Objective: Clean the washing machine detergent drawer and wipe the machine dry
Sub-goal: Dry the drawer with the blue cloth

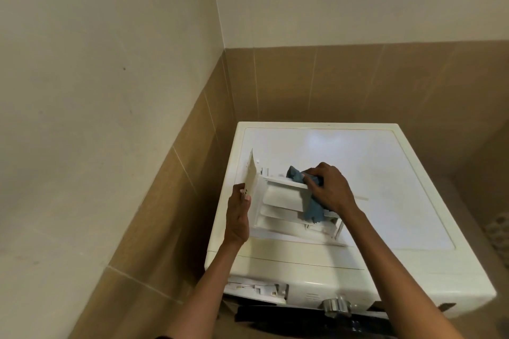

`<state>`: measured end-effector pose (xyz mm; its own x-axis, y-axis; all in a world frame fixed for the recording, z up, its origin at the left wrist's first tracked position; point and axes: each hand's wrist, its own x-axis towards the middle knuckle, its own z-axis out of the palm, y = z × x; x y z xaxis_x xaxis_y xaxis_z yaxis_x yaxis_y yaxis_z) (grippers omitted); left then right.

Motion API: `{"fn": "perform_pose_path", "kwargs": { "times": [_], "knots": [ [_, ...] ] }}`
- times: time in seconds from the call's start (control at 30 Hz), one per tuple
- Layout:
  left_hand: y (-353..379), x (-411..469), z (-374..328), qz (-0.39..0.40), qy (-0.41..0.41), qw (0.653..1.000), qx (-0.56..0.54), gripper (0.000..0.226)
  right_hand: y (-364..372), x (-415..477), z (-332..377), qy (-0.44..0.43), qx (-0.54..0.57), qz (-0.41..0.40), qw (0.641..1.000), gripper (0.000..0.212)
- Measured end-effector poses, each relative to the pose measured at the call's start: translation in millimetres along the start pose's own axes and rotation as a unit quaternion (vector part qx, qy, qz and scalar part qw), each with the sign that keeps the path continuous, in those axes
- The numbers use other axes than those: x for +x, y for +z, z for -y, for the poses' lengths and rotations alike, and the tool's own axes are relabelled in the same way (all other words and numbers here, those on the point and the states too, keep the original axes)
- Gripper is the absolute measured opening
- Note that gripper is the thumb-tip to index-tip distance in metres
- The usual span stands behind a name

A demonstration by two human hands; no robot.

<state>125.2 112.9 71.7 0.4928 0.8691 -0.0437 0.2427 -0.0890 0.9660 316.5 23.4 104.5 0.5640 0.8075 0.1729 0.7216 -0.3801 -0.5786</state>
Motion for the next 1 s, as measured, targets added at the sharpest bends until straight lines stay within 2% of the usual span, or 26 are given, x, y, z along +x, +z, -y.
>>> {"fn": "perform_pose_path", "kwargs": {
  "times": [0.1, 0.17, 0.2, 0.27, 0.37, 0.47, 0.53, 0.6, 0.7, 0.8, 0.9, 1.0],
  "knots": [
    [-1.6, 2.5, -2.4, 0.008, -0.039, 0.996, -0.074, 0.071, -0.2, -7.7, 2.0, -0.034, 0.014, -0.015, 0.999, 0.041],
    [-2.7, 6.0, -0.7, 0.006, -0.082, 0.988, -0.128, 0.078, -0.8, -8.5, 2.3, -0.071, -0.006, 0.017, 0.997, 0.056],
    [-3.2, 7.5, -0.8, 0.003, -0.096, 0.984, -0.151, 0.08, -1.1, -8.3, 3.7, -0.087, -0.024, 0.035, 0.995, 0.055],
    [-1.5, 11.5, -1.1, -0.003, -0.109, 0.979, -0.171, 0.08, -1.6, -7.7, 7.1, -0.117, -0.079, 0.027, 0.99, 0.038],
    [2.7, 17.9, -16.6, 0.002, -0.133, 0.979, -0.153, 0.099, 6.4, -12.0, 7.0, -0.159, -0.146, -0.066, 0.974, 0.04],
    [2.7, 33.6, -53.9, 0.0, -0.149, 0.98, -0.131, 0.078, 15.3, -18.3, 9.0, -0.182, -0.16, -0.144, 0.96, 0.043],
    [1.1, 48.6, -71.3, 0.01, -0.166, 0.982, -0.092, 0.061, 19.5, -22.1, 12.5, -0.186, -0.163, -0.169, 0.954, 0.045],
    [1.8, 59.0, -85.2, 0.026, -0.193, 0.978, -0.068, 0.064, 23.5, -25.2, 16.2, -0.2, -0.159, -0.187, 0.948, 0.045],
    [3.3, 66.2, -92.0, 0.026, -0.211, 0.977, -0.034, 0.072, 26.9, -29.2, 21.7, -0.215, -0.139, -0.184, 0.949, 0.045],
    [5.8, 64.5, -82.7, 0.009, -0.167, 0.984, 0.067, 0.059, 26.2, -34.7, 20.8, -0.212, -0.123, -0.154, 0.957, 0.044],
    [4.6, 60.0, -77.1, 0.004, -0.112, 0.988, 0.11, 0.049, 19.5, -39.2, 21.7, -0.212, -0.113, -0.114, 0.964, 0.024],
    [1.1, 59.7, -76.7, 0.032, -0.096, 0.986, 0.132, 0.045, 9.5, -36.6, 28.0, -0.19, -0.078, -0.082, 0.975, 0.034]
  ]
}}
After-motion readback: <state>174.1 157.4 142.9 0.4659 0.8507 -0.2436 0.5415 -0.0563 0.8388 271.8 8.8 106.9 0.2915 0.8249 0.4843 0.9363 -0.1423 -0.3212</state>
